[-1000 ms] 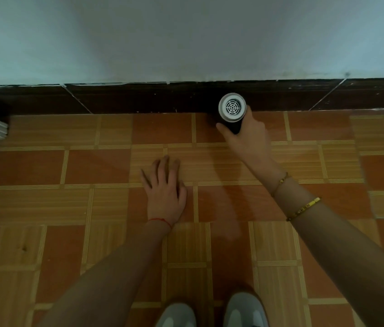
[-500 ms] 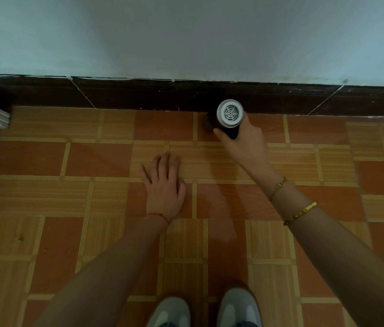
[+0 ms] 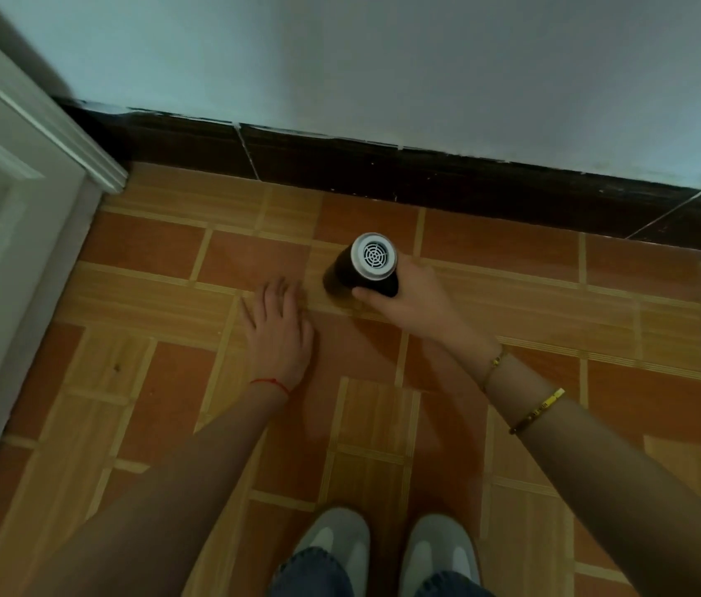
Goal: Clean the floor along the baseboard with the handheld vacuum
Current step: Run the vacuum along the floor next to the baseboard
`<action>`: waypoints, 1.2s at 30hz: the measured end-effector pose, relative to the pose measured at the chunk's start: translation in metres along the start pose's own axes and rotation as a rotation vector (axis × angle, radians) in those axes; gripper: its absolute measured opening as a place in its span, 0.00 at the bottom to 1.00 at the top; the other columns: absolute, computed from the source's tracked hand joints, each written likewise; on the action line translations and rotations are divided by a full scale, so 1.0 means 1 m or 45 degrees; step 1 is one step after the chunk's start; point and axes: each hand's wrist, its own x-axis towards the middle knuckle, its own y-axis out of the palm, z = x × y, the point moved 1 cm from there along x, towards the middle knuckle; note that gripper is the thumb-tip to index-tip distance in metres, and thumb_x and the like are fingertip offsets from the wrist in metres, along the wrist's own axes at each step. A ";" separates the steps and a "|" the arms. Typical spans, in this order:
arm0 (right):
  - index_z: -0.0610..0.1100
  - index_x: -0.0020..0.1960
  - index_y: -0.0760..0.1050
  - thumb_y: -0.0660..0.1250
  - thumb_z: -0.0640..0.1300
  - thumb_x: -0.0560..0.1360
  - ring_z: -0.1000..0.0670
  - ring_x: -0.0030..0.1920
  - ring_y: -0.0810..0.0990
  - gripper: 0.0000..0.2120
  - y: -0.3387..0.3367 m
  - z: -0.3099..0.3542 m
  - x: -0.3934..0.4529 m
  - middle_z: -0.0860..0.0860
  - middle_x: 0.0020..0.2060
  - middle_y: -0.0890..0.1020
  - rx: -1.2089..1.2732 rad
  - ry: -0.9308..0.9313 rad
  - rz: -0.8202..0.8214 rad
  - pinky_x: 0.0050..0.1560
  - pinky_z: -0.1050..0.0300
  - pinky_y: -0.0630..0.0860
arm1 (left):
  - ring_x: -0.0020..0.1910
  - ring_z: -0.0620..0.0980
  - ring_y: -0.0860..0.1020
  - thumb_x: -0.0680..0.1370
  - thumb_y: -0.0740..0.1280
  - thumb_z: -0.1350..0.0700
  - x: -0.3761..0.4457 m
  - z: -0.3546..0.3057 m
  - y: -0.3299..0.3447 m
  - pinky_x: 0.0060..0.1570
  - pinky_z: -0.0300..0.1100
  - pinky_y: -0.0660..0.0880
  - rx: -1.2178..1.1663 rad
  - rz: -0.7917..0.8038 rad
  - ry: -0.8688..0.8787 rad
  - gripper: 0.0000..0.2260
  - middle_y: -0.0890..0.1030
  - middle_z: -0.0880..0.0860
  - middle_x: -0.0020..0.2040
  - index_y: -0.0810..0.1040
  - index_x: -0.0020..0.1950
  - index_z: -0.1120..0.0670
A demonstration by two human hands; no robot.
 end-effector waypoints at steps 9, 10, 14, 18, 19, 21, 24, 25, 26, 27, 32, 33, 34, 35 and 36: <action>0.47 0.73 0.63 0.69 0.58 0.75 0.47 0.58 0.80 0.32 0.010 0.003 0.023 0.50 0.61 0.80 -0.110 0.033 -0.260 0.53 0.49 0.80 | 0.74 0.63 0.65 0.81 0.53 0.51 -0.030 0.063 0.006 0.75 0.69 0.51 0.008 -0.127 -0.317 0.23 0.67 0.61 0.74 0.65 0.75 0.55; 0.47 0.73 0.63 0.68 0.58 0.75 0.46 0.57 0.80 0.32 0.009 0.003 0.028 0.49 0.60 0.81 -0.109 0.053 -0.311 0.52 0.47 0.80 | 0.74 0.63 0.64 0.81 0.54 0.52 -0.031 0.064 0.007 0.75 0.68 0.50 -0.005 -0.138 -0.337 0.23 0.67 0.61 0.74 0.65 0.75 0.55; 0.47 0.74 0.62 0.68 0.57 0.75 0.45 0.57 0.80 0.32 0.009 0.012 0.043 0.47 0.60 0.81 -0.120 0.083 -0.362 0.50 0.51 0.79 | 0.75 0.61 0.62 0.81 0.54 0.51 -0.028 0.067 0.006 0.75 0.68 0.49 0.014 -0.100 -0.287 0.23 0.66 0.60 0.75 0.65 0.76 0.54; 0.47 0.75 0.62 0.69 0.57 0.75 0.46 0.59 0.80 0.33 0.027 0.029 0.051 0.48 0.62 0.80 -0.054 0.022 -0.217 0.55 0.52 0.78 | 0.76 0.60 0.62 0.81 0.54 0.51 -0.027 0.067 0.005 0.75 0.68 0.49 0.025 -0.094 -0.302 0.23 0.66 0.59 0.75 0.64 0.76 0.53; 0.47 0.75 0.61 0.70 0.56 0.75 0.47 0.61 0.79 0.34 0.035 0.034 0.050 0.49 0.63 0.79 -0.024 -0.006 -0.139 0.56 0.57 0.76 | 0.76 0.60 0.62 0.81 0.55 0.51 -0.027 0.066 0.005 0.75 0.68 0.49 0.023 -0.096 -0.305 0.23 0.65 0.58 0.75 0.64 0.76 0.53; 0.47 0.75 0.62 0.71 0.54 0.74 0.50 0.63 0.76 0.34 0.048 0.042 0.050 0.50 0.64 0.78 -0.009 -0.087 0.021 0.57 0.63 0.70 | 0.76 0.59 0.61 0.81 0.55 0.51 -0.027 0.066 0.005 0.75 0.68 0.48 0.011 -0.099 -0.310 0.23 0.65 0.58 0.75 0.64 0.76 0.53; 0.48 0.73 0.65 0.72 0.54 0.73 0.51 0.64 0.76 0.32 0.057 0.049 0.055 0.52 0.64 0.78 -0.054 -0.160 0.114 0.56 0.64 0.68 | 0.76 0.59 0.61 0.81 0.54 0.51 -0.026 0.066 0.004 0.76 0.67 0.47 0.007 -0.104 -0.309 0.23 0.65 0.58 0.75 0.64 0.76 0.53; 0.48 0.74 0.64 0.71 0.54 0.74 0.51 0.64 0.76 0.32 0.057 0.051 0.057 0.52 0.64 0.78 -0.046 -0.147 0.102 0.57 0.64 0.68 | 0.76 0.59 0.60 0.81 0.54 0.51 -0.026 0.065 0.003 0.76 0.67 0.47 0.006 -0.103 -0.306 0.23 0.65 0.58 0.75 0.64 0.76 0.53; 0.48 0.74 0.64 0.71 0.54 0.74 0.50 0.64 0.76 0.33 0.056 0.051 0.060 0.51 0.65 0.78 -0.039 -0.122 0.076 0.57 0.63 0.69 | 0.77 0.59 0.60 0.81 0.54 0.51 -0.026 0.065 0.003 0.76 0.67 0.47 0.006 -0.100 -0.303 0.23 0.65 0.58 0.75 0.64 0.76 0.53; 0.48 0.75 0.63 0.71 0.55 0.74 0.50 0.64 0.77 0.33 0.053 0.051 0.064 0.51 0.65 0.78 -0.050 -0.097 0.033 0.57 0.62 0.70 | 0.77 0.59 0.60 0.81 0.54 0.51 -0.026 0.065 0.002 0.76 0.67 0.47 0.009 -0.098 -0.300 0.22 0.65 0.58 0.75 0.64 0.76 0.53; 0.46 0.73 0.64 0.68 0.58 0.75 0.43 0.61 0.79 0.32 0.028 0.044 0.086 0.46 0.62 0.80 -0.199 0.032 -0.300 0.56 0.50 0.76 | 0.76 0.59 0.62 0.81 0.54 0.51 -0.025 0.064 0.002 0.76 0.66 0.47 0.015 -0.103 -0.312 0.22 0.66 0.58 0.75 0.65 0.76 0.54; 0.46 0.73 0.64 0.68 0.59 0.75 0.43 0.61 0.78 0.32 0.025 0.043 0.090 0.46 0.62 0.79 -0.212 0.059 -0.344 0.55 0.50 0.75 | 0.76 0.59 0.62 0.81 0.54 0.51 -0.025 0.064 0.002 0.76 0.67 0.47 0.019 -0.099 -0.313 0.22 0.66 0.58 0.75 0.65 0.76 0.54; 0.46 0.73 0.64 0.67 0.59 0.75 0.43 0.61 0.78 0.32 0.024 0.042 0.094 0.46 0.62 0.79 -0.219 0.075 -0.373 0.54 0.51 0.74 | 0.76 0.59 0.62 0.82 0.54 0.51 -0.025 0.064 0.002 0.76 0.67 0.48 0.024 -0.095 -0.312 0.22 0.66 0.58 0.75 0.66 0.75 0.54; 0.46 0.73 0.63 0.67 0.58 0.75 0.43 0.62 0.78 0.32 0.024 0.042 0.097 0.47 0.62 0.79 -0.221 0.078 -0.387 0.54 0.51 0.74 | 0.76 0.59 0.62 0.82 0.53 0.50 -0.025 0.064 0.001 0.76 0.67 0.48 0.029 -0.091 -0.310 0.22 0.67 0.58 0.75 0.66 0.75 0.54; 0.46 0.73 0.63 0.67 0.58 0.75 0.43 0.62 0.77 0.32 0.025 0.043 0.099 0.47 0.63 0.79 -0.222 0.072 -0.387 0.55 0.50 0.75 | 0.76 0.59 0.62 0.82 0.53 0.50 -0.025 0.064 0.000 0.76 0.67 0.49 0.035 -0.087 -0.308 0.23 0.67 0.58 0.75 0.66 0.75 0.55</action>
